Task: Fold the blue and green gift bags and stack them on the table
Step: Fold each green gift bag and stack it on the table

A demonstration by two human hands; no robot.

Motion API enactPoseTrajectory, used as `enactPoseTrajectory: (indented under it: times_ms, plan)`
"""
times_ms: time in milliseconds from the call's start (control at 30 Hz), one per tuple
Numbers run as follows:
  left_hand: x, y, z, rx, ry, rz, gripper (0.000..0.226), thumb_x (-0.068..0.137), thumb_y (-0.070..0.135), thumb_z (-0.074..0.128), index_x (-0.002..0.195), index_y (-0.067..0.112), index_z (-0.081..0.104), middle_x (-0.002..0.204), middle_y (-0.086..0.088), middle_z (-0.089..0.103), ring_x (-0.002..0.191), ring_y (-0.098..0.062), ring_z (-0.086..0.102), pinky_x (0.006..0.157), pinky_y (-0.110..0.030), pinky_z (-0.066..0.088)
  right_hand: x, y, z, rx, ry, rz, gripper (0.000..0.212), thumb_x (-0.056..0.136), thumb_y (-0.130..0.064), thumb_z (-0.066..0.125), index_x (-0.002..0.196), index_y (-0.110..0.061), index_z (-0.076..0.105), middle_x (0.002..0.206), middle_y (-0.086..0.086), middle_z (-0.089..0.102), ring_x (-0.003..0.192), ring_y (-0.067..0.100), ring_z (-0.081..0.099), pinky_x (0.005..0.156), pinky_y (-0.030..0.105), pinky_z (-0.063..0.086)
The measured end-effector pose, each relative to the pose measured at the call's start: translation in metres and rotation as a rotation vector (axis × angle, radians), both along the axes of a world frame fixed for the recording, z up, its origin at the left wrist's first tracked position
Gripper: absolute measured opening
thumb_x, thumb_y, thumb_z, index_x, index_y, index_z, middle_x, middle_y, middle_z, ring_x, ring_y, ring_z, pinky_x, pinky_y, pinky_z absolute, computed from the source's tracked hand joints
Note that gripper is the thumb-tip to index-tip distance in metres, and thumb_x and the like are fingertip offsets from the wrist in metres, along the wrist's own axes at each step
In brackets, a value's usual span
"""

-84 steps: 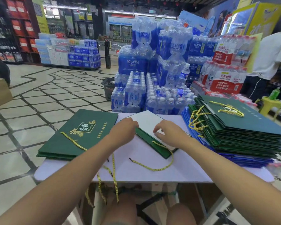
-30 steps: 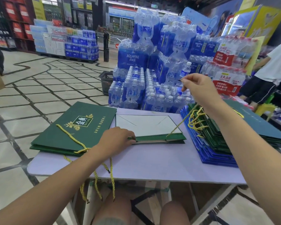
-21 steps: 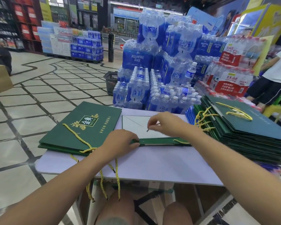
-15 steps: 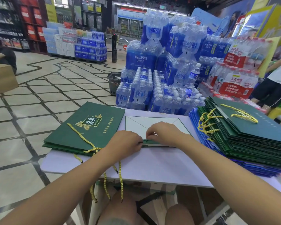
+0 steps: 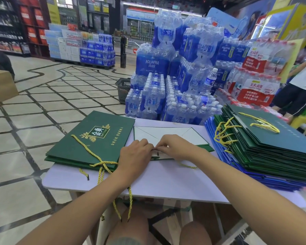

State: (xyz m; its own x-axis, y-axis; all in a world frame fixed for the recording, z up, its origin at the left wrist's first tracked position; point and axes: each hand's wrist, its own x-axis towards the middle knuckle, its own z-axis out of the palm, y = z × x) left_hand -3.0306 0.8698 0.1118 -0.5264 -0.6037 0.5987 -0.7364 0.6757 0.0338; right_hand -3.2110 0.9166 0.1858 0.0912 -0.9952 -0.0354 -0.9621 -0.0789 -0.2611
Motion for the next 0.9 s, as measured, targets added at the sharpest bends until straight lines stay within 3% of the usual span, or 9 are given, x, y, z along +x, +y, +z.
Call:
enactPoseTrajectory:
  times_ms: [100,167,200,300,400,533,700,800,900]
  plan:
    - [0.001,0.002,0.003,-0.013,0.039,-0.007,0.009,0.089,0.038,0.077,0.085,0.031,0.073,0.079,0.006,0.059,0.069,-0.017,0.062,0.043,-0.022,0.024,0.001,0.015,-0.004,-0.232,0.035,-0.049,0.029,0.100,-0.042,0.056,0.120,-0.029,0.073,0.117,-0.007,0.066,0.114,0.016,0.055,0.098,0.041,0.044]
    - [0.000,0.002,0.005,-0.017,0.067,-0.022,0.007,0.090,0.038,0.077,0.086,0.032,0.074,0.079,0.007,0.060,0.069,-0.018,0.062,0.042,-0.022,0.026,0.005,0.032,-0.008,-0.503,-0.005,-0.169,0.022,0.096,-0.044,0.060,0.107,-0.031,0.073,0.095,-0.012,0.066,0.093,0.013,0.058,0.081,0.036,0.046]
    - [-0.001,0.002,0.005,-0.016,0.078,-0.026,0.006,0.090,0.037,0.076,0.087,0.032,0.075,0.080,0.007,0.061,0.070,-0.017,0.062,0.042,-0.023,0.028,0.009,0.038,-0.009,-0.521,-0.031,-0.262,0.021,0.094,-0.046,0.061,0.096,-0.030,0.074,0.082,-0.012,0.065,0.083,0.013,0.060,0.071,0.033,0.046]
    - [-0.001,-0.001,0.001,-0.029,0.094,-0.031,0.003,0.092,0.034,0.075,0.089,0.032,0.075,0.082,0.007,0.062,0.071,-0.016,0.061,0.039,-0.024,0.033,0.022,0.043,-0.021,-0.279,-0.045,-0.470,0.029,0.087,-0.053,0.059,0.088,-0.030,0.077,0.077,-0.010,0.070,0.081,0.017,0.066,0.065,0.030,0.050]
    - [-0.001,-0.003,-0.002,-0.053,0.111,-0.049,0.006,0.094,0.034,0.070,0.090,0.031,0.074,0.083,0.007,0.062,0.071,-0.015,0.062,0.039,-0.024,0.034,0.030,0.037,-0.035,-0.231,-0.244,-0.530,0.035,0.083,-0.060,0.059,0.082,-0.030,0.078,0.067,-0.007,0.071,0.070,0.015,0.067,0.063,0.033,0.056]
    - [-0.001,-0.003,-0.003,-0.082,0.128,-0.041,0.015,0.096,0.036,0.061,0.088,0.032,0.074,0.083,0.006,0.062,0.071,-0.016,0.062,0.039,-0.026,0.038,0.035,0.032,-0.040,-0.272,-0.404,-0.584,0.029,0.079,-0.043,0.060,0.061,-0.023,0.071,0.056,-0.002,0.065,0.061,0.019,0.063,0.059,0.037,0.054]
    - [-0.001,0.000,-0.003,-0.080,0.111,-0.054,0.008,0.094,0.032,0.069,0.088,0.031,0.074,0.082,0.006,0.061,0.069,-0.016,0.061,0.038,-0.025,0.034,0.032,0.035,-0.034,-0.216,-0.571,-0.614,0.028,0.070,-0.031,0.060,0.056,-0.007,0.063,0.052,0.010,0.060,0.046,0.016,0.048,0.052,0.029,0.041]
    - [0.000,-0.001,-0.003,-0.089,0.117,-0.067,0.005,0.092,0.029,0.073,0.087,0.030,0.075,0.081,0.006,0.061,0.068,-0.017,0.061,0.037,-0.026,0.038,0.031,0.034,-0.031,-0.136,-0.737,-0.651,0.022,0.074,-0.021,0.065,0.055,-0.010,0.069,0.050,0.001,0.063,0.045,0.016,0.049,0.054,0.026,0.042]
    - [0.000,0.000,-0.002,-0.100,0.150,-0.085,0.008,0.095,0.032,0.069,0.090,0.031,0.075,0.083,0.006,0.062,0.069,-0.017,0.062,0.038,-0.026,0.038,0.028,0.036,-0.038,-0.228,-0.580,-0.615,0.031,0.078,-0.036,0.066,0.057,-0.014,0.071,0.054,-0.001,0.068,0.050,0.018,0.062,0.057,0.030,0.051]
